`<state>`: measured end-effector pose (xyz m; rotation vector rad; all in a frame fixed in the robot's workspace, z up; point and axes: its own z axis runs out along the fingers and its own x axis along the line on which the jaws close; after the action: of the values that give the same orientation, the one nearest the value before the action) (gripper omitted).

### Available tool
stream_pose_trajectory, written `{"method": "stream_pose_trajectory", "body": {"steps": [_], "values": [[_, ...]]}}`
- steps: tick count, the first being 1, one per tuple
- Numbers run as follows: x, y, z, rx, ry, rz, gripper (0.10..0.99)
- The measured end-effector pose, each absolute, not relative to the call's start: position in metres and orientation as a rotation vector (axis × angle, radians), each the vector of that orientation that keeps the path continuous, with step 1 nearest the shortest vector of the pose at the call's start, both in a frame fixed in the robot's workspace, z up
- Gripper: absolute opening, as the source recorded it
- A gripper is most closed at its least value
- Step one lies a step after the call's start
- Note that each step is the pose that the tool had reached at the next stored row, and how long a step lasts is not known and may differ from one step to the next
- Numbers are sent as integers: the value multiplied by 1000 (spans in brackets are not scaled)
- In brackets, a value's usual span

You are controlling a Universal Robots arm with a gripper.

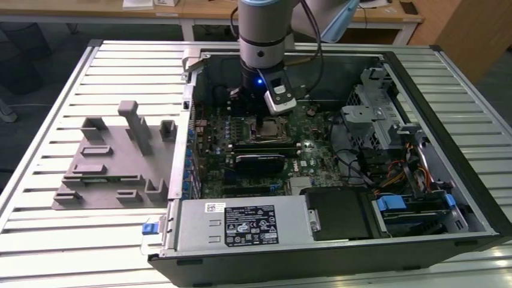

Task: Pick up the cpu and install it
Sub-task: 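Close the cpu cover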

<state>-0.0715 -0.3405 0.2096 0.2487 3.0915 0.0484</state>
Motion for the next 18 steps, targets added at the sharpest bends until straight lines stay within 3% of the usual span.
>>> {"method": "stream_pose_trajectory", "body": {"steps": [18], "values": [[-83, -341, 203, 126, 3097, 58, 106]]}}
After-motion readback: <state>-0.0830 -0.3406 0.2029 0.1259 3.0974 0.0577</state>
